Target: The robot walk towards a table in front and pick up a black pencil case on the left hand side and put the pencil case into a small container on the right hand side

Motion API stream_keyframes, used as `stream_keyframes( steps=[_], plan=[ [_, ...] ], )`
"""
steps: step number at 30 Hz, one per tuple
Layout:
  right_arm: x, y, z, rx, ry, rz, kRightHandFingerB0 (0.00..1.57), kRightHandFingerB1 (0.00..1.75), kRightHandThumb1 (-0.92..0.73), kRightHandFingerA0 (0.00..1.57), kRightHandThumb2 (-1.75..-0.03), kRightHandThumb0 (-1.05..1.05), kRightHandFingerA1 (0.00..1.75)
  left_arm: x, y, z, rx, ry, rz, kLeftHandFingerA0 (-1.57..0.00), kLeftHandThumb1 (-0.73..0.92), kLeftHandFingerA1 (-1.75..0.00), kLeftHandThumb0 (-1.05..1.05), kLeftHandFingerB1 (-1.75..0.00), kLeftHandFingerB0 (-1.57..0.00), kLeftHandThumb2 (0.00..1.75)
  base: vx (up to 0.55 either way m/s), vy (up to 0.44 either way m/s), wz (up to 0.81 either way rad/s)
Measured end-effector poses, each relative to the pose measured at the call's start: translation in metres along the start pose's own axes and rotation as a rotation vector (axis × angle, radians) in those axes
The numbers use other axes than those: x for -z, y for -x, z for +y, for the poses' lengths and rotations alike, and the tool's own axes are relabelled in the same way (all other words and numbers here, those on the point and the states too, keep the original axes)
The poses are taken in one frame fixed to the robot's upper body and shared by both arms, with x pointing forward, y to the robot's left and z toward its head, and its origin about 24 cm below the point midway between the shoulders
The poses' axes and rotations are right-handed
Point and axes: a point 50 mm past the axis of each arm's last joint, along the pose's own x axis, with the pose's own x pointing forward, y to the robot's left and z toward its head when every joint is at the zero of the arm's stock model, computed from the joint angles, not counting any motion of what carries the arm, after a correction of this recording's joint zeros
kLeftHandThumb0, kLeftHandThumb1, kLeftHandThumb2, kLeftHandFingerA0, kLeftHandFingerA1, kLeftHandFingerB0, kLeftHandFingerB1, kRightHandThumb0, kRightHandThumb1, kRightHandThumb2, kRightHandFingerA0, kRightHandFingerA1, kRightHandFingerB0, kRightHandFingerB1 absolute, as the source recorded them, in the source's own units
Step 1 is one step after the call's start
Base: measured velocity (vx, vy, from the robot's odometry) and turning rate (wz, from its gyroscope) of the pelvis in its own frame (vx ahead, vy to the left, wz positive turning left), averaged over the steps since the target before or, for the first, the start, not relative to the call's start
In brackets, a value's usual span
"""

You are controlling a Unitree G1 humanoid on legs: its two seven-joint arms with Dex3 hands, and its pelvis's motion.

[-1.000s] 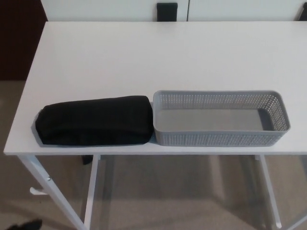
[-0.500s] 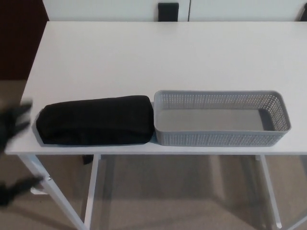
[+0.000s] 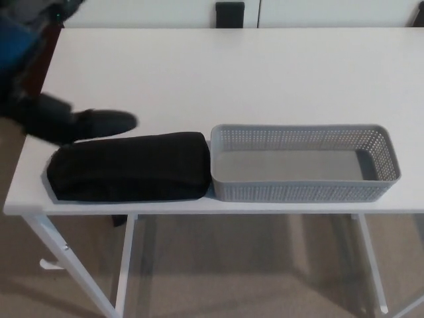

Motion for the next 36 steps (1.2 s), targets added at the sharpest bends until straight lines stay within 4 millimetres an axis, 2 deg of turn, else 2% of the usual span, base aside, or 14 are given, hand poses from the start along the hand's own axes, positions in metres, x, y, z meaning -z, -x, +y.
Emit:
stream_keyframes(
  steps=[1, 3, 4, 5, 6, 7, 8, 9, 18, 28, 32, 36],
  plan=[
    [0.0, 0.0, 0.0, 0.001, 0.0, -0.001, 0.53, 0.42, -0.59, 0.67, -0.57, -0.32, 0.49, 0.001, -0.003, -0.002, 0.017, -0.008, 0.008, 0.0, 0.37, -0.08, -0.6, -0.12, -0.02, 0.75, 0.0, 0.0, 0.0],
    [0.0, 0.0, 0.0, 0.002, 0.0, -0.001, 0.53, 0.41, -0.58, 0.67, -0.57, -0.33, 0.48, 0.006, -0.01, -0.008, 0.07, -0.027, 0.037, 0.0, 0.38, -0.04, -0.61, -0.09, 0.0, 0.75, 0.0, 0.0, 0.0],
    [0.0, 0.0, 0.0, 0.003, 0.0, -0.001, 0.49, 0.52, -0.5, 0.63, -0.77, -0.41, 0.59, 0.008, -0.012, -0.011, 0.091, -0.032, 0.049, 0.0, 0.4, 0.0, -0.64, -0.03, 0.0, 0.75, 0.0, 0.0, 0.0],
    [0.0, 0.0, 0.0, 0.004, 0.0, -0.001, 0.49, 0.52, -0.5, 0.63, -0.77, -0.41, 0.59, 0.011, -0.016, -0.016, 0.128, -0.044, 0.069, 0.0, 0.4, 0.0, -0.65, -0.02, 0.0, 0.76, 0.0, 0.0, 0.0],
    [-0.001, 0.0, 0.0, 0.006, 0.001, -0.002, 0.53, 0.41, -0.61, 0.68, -0.57, -0.34, 0.49, 0.015, -0.02, -0.021, 0.173, -0.057, 0.093, 0.0, 0.4, 0.0, -0.66, -0.02, 0.0, 0.76, 0.0, 0.0, 0.0],
    [-0.001, -0.001, -0.001, 0.007, 0.002, -0.004, 0.49, 0.53, -0.5, 0.64, -0.77, -0.41, 0.6, 0.018, -0.023, -0.025, 0.213, -0.073, 0.116, 0.0, 0.41, 0.0, -0.67, -0.02, 0.0, 0.77, 0.0, 0.0, 0.0],
    [-0.002, -0.001, -0.001, 0.009, 0.003, -0.007, 0.49, 0.53, -0.5, 0.64, -0.77, -0.41, 0.6, 0.021, -0.025, -0.028, 0.244, -0.086, 0.134, 0.0, 0.41, 0.0, -0.67, -0.02, 0.0, 0.77, 0.0, 0.0, 0.0],
    [-0.003, -0.002, -0.002, 0.01, 0.005, -0.009, 0.53, 0.42, -0.63, 0.68, -0.58, -0.33, 0.48, 0.023, -0.027, -0.032, 0.283, -0.103, 0.156, 0.0, 0.41, 0.0, -0.69, -0.02, 0.0, 0.79, 0.0, 0.0, 0.0],
    [-0.006, -0.003, -0.005, 0.019, 0.013, -0.015, 0.5, 0.4, -0.65, 0.64, -0.59, -0.3, 0.45, 0.051, -0.04, -0.059, 0.579, -0.246, 0.374, 0.0, 0.39, 0.0, -0.72, 0.0, 0.0, 0.83, 0.0, 0.0, 0.0],
    [-0.006, -0.002, -0.01, 0.038, 0.018, -0.007, 0.5, 0.41, -0.65, 0.64, -0.59, -0.29, 0.46, 0.074, -0.043, -0.064, 0.722, -0.376, 0.597, 0.0, 0.4, 0.0, -0.69, -0.03, 0.0, 0.81, 0.0, 0.0, 0.0],
    [-0.006, -0.001, -0.011, 0.041, 0.022, -0.006, 0.51, 0.4, -0.63, 0.65, -0.58, -0.33, 0.46, 0.079, -0.041, -0.065, 0.724, -0.388, 0.646, 0.0, 0.37, -0.04, -0.57, -0.06, 0.0, 0.73, 0.0, 0.0, 0.0],
    [-0.006, -0.002, -0.011, 0.041, 0.021, -0.004, 0.51, 0.4, -0.63, 0.65, -0.58, -0.33, 0.46, 0.082, -0.039, -0.068, 0.728, -0.393, 0.67, 0.0, 0.35, 0.0, -0.49, -0.01, 0.0, 0.66, 0.0, 0.0, 0.0]
  ],
)
